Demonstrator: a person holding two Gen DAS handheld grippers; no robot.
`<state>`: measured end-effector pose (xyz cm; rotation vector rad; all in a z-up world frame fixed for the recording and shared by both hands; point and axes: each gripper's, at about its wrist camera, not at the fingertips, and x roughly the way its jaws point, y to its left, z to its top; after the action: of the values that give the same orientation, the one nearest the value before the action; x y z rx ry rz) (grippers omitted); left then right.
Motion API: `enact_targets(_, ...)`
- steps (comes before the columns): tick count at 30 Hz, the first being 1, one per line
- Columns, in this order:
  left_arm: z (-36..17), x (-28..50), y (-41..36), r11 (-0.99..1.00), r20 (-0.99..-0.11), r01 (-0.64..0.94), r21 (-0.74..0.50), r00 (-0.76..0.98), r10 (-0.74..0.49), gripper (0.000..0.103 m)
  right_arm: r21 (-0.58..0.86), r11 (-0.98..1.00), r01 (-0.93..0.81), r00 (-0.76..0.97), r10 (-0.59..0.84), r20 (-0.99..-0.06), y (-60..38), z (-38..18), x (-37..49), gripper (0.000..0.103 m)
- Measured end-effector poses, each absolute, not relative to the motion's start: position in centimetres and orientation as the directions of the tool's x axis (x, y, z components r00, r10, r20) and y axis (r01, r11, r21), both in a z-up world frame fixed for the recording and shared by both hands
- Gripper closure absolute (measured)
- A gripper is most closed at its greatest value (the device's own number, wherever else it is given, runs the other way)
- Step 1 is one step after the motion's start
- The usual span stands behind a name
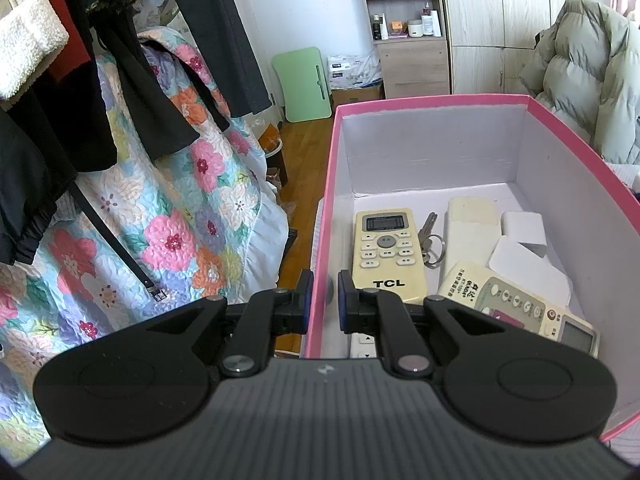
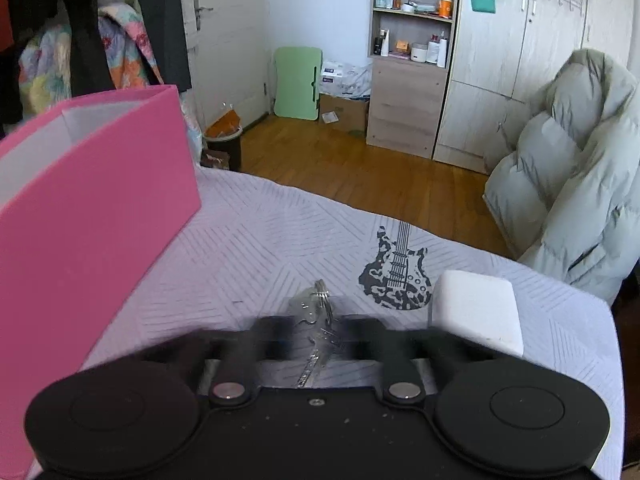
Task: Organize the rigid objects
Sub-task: 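Grasp the silver keys on the table with the right gripper, then carry the silver keys into the pink box and release them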
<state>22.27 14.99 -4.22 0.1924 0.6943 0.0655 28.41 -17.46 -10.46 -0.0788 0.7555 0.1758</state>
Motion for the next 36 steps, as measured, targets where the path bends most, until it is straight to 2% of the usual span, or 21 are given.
enact_targets(3,-4.2,22.2,15.0,0.979,-0.627,0.003,0.202,0.769,0.127,0.093,0.104,0.971,-0.213,0.746,0.23,-0.625,-18.0,-8.9,27.4,0.099)
enact_targets(7,-4.0,22.2,15.1,0.98,-0.625,0.002,0.198,0.77,0.125,0.093,0.171,0.954,-0.246,0.784,0.3,-0.543,-17.8,-6.2,25.1,0.099)
enact_targets(19,-4.1,21.9,15.2,0.98,-0.615,0.001,0.197,0.779,0.123,0.093,0.146,0.881,-0.451,0.801,0.471,-0.37,-13.7,2.8,19.7,0.098)
enact_targets(21,-4.1,21.8,15.2,0.98,-0.611,0.004,0.199,0.782,0.121,0.093,0.138,0.866,-0.481,0.778,0.494,-0.387,-12.7,3.7,19.4,0.098)
enact_targets(24,-4.1,21.7,15.0,0.979,-0.607,0.007,0.205,0.786,0.121,0.093,0.171,0.852,-0.494,0.709,0.509,-0.488,-11.1,4.1,19.8,0.098)
enact_targets(30,-4.1,21.6,14.7,0.977,-0.602,0.016,0.212,0.79,0.118,0.093,0.199,0.798,-0.569,0.62,0.575,-0.534,-8.7,3.4,19.6,0.098)
enact_targets(36,-4.1,21.6,14.5,0.976,-0.602,0.024,0.218,0.79,0.116,0.093,0.117,0.826,-0.551,0.615,0.497,-0.612,-5.8,1.3,20.6,0.098)
